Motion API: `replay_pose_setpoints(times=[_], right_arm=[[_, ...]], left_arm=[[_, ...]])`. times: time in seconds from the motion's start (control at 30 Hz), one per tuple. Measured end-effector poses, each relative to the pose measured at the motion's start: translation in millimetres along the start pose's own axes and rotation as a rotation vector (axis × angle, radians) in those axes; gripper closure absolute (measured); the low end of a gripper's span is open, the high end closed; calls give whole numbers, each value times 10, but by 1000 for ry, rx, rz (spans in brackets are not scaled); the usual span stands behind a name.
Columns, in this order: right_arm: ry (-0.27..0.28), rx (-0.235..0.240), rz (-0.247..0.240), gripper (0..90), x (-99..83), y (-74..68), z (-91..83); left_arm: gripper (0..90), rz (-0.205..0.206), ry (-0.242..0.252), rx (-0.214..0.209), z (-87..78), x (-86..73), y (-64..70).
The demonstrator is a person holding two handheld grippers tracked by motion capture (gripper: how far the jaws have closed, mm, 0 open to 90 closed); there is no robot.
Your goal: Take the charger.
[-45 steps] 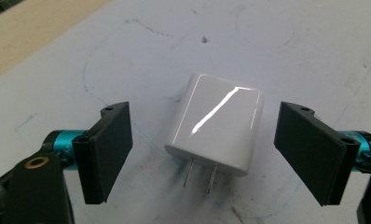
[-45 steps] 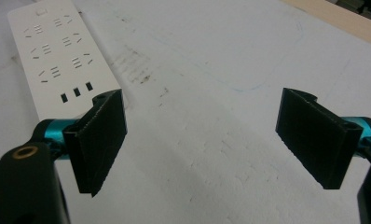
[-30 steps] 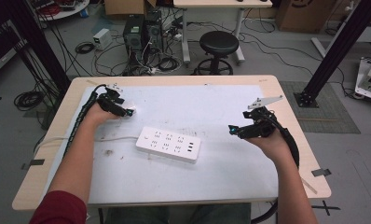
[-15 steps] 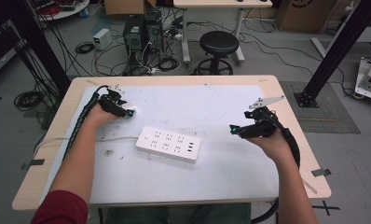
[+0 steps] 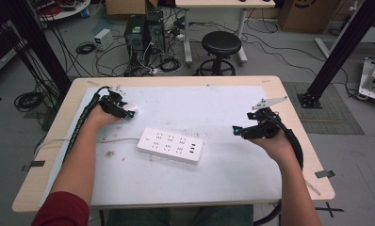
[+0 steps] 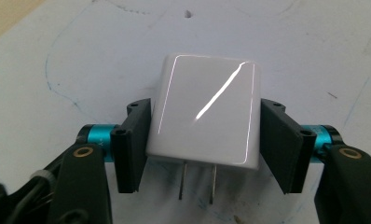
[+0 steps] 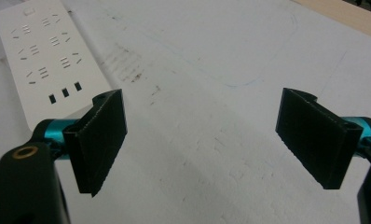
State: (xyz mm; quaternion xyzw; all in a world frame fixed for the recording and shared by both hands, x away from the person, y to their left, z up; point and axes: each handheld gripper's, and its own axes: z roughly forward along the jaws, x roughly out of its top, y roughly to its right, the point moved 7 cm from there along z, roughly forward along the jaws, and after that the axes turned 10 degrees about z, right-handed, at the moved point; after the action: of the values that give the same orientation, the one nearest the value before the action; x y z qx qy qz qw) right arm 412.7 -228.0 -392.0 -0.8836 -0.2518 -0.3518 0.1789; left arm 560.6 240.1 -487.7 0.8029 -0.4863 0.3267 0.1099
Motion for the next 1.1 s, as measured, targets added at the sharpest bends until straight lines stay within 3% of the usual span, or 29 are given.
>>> replay_pose_setpoints(times=[0.43,0.5,0.63,0.77,0.9,0.97,1.0,1.1], right_arm=[[0,5,-3,164,4,-12,11],[-2,7,-5,165,4,-19,10],[0,9,1,164,5,-26,1],[15,13,-7,164,21,-35,-24],[16,17,-9,165,34,-43,-47],[16,17,-9,165,39,-43,-53],[16,17,-9,165,39,-43,-53],[20,25,-20,165,70,-55,-74]], left_arm=[[424,24,-8,9,-52,51,44],[425,44,3,13,-130,109,71],[425,39,16,8,-185,141,85],[425,19,41,10,-382,213,121],[425,44,65,9,-550,296,193],[425,44,65,9,-550,296,193],[425,63,93,4,-687,382,282],[425,84,115,7,-835,462,380]])
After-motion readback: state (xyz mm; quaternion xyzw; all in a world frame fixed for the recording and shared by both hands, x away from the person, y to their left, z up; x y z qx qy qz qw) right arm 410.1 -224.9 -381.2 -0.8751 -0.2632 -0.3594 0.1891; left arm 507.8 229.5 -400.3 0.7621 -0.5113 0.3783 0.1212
